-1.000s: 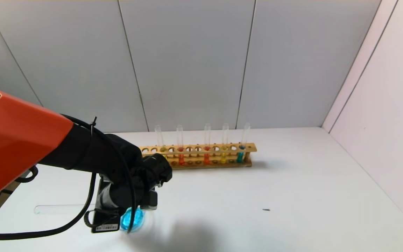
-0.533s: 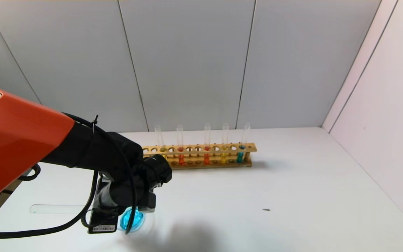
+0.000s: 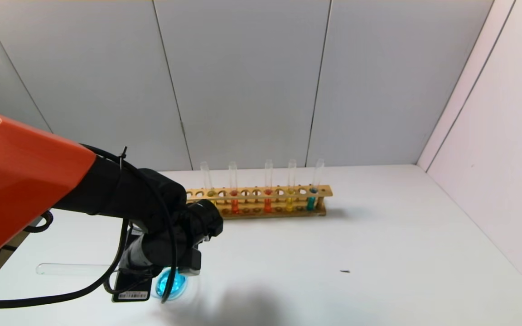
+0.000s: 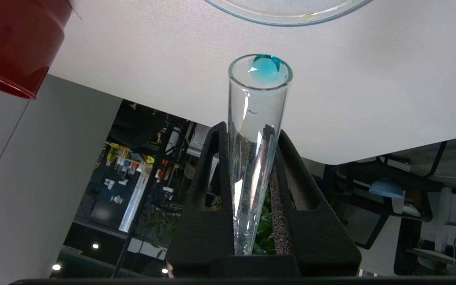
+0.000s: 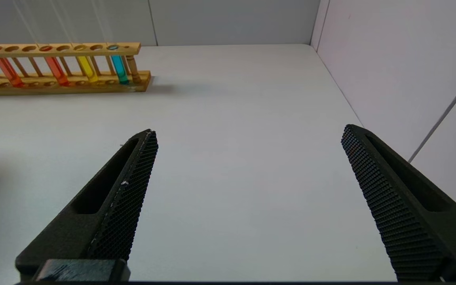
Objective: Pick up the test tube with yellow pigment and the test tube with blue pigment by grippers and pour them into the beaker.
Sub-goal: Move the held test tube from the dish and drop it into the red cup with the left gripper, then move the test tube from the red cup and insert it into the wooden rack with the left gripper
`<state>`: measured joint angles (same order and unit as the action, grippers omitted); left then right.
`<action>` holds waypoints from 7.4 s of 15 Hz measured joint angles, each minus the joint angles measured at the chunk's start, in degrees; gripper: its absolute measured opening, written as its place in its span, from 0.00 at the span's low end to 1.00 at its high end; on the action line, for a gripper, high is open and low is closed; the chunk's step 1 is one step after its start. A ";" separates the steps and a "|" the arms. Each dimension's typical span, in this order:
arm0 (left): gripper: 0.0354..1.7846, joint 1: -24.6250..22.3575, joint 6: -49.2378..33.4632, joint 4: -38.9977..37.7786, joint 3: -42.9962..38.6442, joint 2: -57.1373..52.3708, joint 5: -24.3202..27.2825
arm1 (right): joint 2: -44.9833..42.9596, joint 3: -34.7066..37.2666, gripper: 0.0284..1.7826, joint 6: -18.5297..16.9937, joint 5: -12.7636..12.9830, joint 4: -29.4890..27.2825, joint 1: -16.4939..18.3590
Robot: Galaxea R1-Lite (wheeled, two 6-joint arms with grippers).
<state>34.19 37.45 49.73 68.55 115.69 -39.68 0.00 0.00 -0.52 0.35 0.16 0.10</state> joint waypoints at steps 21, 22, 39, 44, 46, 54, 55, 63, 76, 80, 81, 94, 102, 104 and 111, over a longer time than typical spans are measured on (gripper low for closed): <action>0.16 -6.45 -35.63 -25.92 -0.69 -14.75 10.25 | 0.00 0.00 0.95 0.00 0.00 0.00 0.00; 0.16 -7.41 -36.18 -27.99 -0.85 -15.52 10.33 | 0.00 0.00 0.95 0.00 0.00 0.00 0.00; 0.16 -24.44 -36.02 -59.76 2.36 -12.08 15.73 | 0.00 0.00 0.95 0.00 -0.02 0.00 0.00; 0.16 -26.71 -36.18 -62.29 6.14 -6.31 17.73 | 0.00 0.00 0.95 0.01 0.00 0.00 0.00; 0.16 -27.81 -36.07 -64.18 7.63 -3.71 17.86 | 0.00 0.00 0.95 0.00 0.00 0.00 0.00; 0.16 -29.29 -36.44 -67.30 9.16 2.36 19.15 | 0.00 0.00 0.95 0.00 -0.02 0.00 0.00; 0.16 -29.32 -36.66 -67.37 9.01 2.67 19.15 | 0.00 0.00 0.95 0.00 -0.02 0.00 0.00; 0.18 -29.49 -36.08 -78.08 1.32 3.83 18.58 | 0.00 0.00 0.95 0.00 -0.02 0.00 0.00; 0.98 -26.70 -36.44 -78.80 -5.29 -3.29 17.77 | 0.00 0.00 0.95 0.00 -0.02 0.00 0.00; 0.98 -20.94 -38.35 -79.90 -12.46 -9.94 17.08 | 0.00 0.00 0.95 0.00 -0.02 0.00 0.00; 0.98 -19.18 -38.94 -80.62 -14.28 -11.56 16.40 | 0.00 0.00 0.95 0.00 -0.02 0.00 0.00; 0.98 -3.68 -46.70 -89.94 -26.95 -15.75 10.13 | 0.00 0.00 0.95 0.01 0.00 0.00 0.00; 0.98 -3.19 -46.46 -99.12 -22.25 -4.86 9.80 | 0.00 0.00 0.95 0.00 0.00 0.00 0.00; 0.98 -3.35 -46.35 -98.91 -19.43 -2.40 9.81 | 0.00 0.00 0.95 0.00 0.00 0.00 0.00; 0.98 -5.34 -46.02 -98.95 -12.30 4.22 9.84 | 0.00 0.00 0.95 0.00 0.00 -0.02 0.00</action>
<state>28.86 -8.57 -49.23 56.25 119.91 -29.84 0.00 0.00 -0.52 0.35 0.13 0.10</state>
